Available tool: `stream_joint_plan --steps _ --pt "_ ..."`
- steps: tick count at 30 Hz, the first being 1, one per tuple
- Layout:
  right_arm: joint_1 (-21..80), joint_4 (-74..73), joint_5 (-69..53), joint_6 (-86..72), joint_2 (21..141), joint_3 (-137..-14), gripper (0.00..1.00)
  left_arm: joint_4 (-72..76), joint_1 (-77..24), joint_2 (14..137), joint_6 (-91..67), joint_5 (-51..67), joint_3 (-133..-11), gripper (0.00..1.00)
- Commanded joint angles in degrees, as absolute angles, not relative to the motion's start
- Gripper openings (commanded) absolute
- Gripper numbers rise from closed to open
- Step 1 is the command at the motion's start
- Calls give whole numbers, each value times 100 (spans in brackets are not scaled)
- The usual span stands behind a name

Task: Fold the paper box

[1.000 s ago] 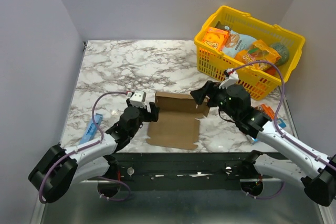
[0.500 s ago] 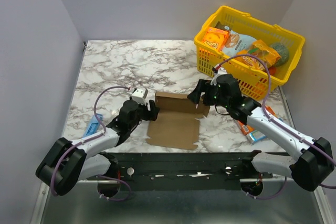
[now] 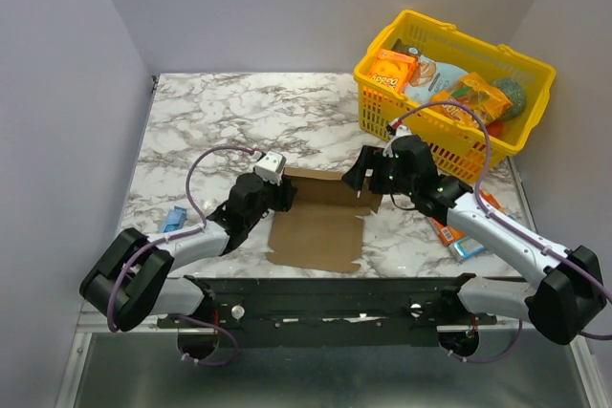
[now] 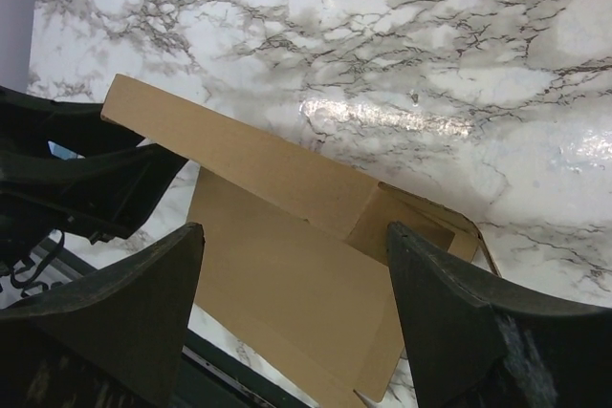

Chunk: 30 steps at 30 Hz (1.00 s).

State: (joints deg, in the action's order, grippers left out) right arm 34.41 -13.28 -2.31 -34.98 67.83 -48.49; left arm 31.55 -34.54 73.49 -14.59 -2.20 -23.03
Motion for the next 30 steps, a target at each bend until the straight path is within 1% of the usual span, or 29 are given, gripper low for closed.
stream_joint_plan --steps 1,3,7,9,10,15,19,26,27,30 --pt "3419 -1477 -325 -3647 6855 -4843 84 3331 -3630 7523 -1161 -649 -2452 57" --pt "3419 -1477 -343 -3647 6890 -4834 84 3340 -3753 7602 -1046 -747 -2505 56" --pt "3428 -1433 -308 -3718 6978 -4834 84 3445 -3858 7769 -967 -826 -2549 48" --pt "3419 -1398 -299 -3727 6996 -4816 84 3507 -3911 7866 -941 -914 -2575 47" --pt "3419 -1371 -281 -3787 6996 -4790 84 3516 -3929 7901 -923 -931 -2593 43" --pt "3401 -1108 -53 -3920 6856 -4571 82 3586 -3999 8042 -853 -993 -2637 37" --pt "3349 -792 -35 -4270 6733 -4290 77 3612 -4052 8051 -835 -1019 -2610 35" --pt "3261 121 -35 -4886 6548 -3736 69 3691 -4122 7972 -817 -1011 -2505 34" --pt "3252 210 -35 -4948 6530 -3674 66 3691 -4131 7963 -826 -1019 -2496 34" --pt "3243 562 -35 -5141 6495 -3498 61 3709 -4166 7928 -826 -1020 -2452 33"
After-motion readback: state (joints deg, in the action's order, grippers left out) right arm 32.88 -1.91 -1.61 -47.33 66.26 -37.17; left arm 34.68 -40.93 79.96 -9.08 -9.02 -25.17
